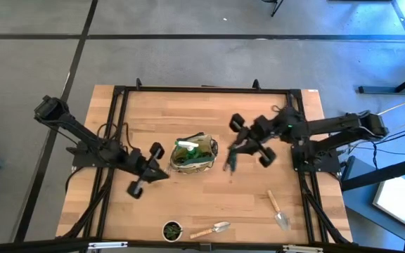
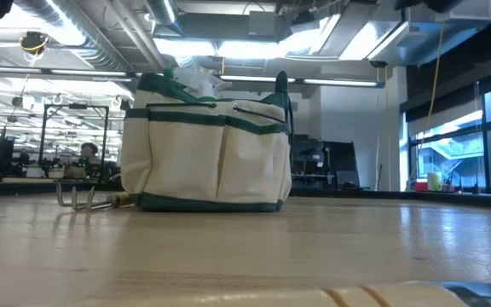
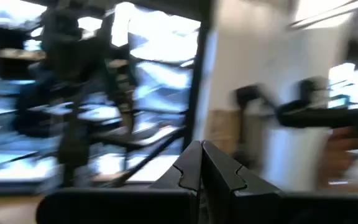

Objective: Pick & Place Garden tools in Gardening bag
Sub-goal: Put the shear scissors into the side pocket of the green gardening bag

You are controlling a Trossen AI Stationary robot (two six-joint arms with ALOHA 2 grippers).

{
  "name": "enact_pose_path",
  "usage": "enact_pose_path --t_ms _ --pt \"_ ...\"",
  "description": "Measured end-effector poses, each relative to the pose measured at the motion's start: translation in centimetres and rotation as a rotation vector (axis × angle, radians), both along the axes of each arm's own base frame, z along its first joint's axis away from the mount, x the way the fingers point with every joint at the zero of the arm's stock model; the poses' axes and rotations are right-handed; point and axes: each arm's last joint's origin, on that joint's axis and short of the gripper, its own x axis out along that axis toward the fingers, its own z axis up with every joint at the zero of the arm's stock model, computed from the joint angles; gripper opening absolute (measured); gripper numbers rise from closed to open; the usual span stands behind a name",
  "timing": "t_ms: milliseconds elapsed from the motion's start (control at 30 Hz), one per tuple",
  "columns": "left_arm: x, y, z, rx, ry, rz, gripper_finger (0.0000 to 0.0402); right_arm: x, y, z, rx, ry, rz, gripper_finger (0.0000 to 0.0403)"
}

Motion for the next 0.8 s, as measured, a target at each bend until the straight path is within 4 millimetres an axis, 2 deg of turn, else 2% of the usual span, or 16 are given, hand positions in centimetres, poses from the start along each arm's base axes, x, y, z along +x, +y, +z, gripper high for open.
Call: enact_pose_path --t_ms 100,233,333,400,500,600,667,733,800 --pt "1.7 -0.5 0.3 0.013 0.045 0.102 0.0004 2.4 0.1 0.0 -0.054 0.076 -0.015 0.0047" --pt "4.7 -1.7 2.0 0.055 0.047 0.11 0.0004 4.9 0.2 -0.4 -0.107 0.131 -0.021 0.0047" --pt "6.5 -3.1 2.8 0.118 0.081 0.072 0.0014 6.0 0.6 -1.3 -0.121 0.168 -0.02 0.0047" --pt "7.0 -4.3 2.9 0.157 0.134 0.038 0.003 6.2 0.8 -1.6 -0.12 0.182 -0.023 0.0047" --pt "6.6 -6.4 3.3 0.226 0.087 -0.06 0.0059 5.8 0.8 -1.3 -0.064 0.22 -0.025 0.0047" --pt "4.9 -8.4 5.9 0.256 -0.175 -0.224 0.0081 4.9 1.0 -0.5 -0.06 0.238 -0.018 0.0047" --pt "3.3 -9.7 6.8 0.289 -0.282 -0.257 0.0086 4.4 1.6 -0.1 -0.079 0.229 -0.008 0.0047" --pt "2.1 -10.6 7.0 0.306 -0.27 -0.164 0.0086 4.2 2.5 0.2 -0.102 0.198 0.008 0.0047" --pt "1.7 -10.6 7.0 0.31 -0.2 0.036 0.0083 4.0 3.1 0.5 -0.122 0.16 0.024 0.0047"
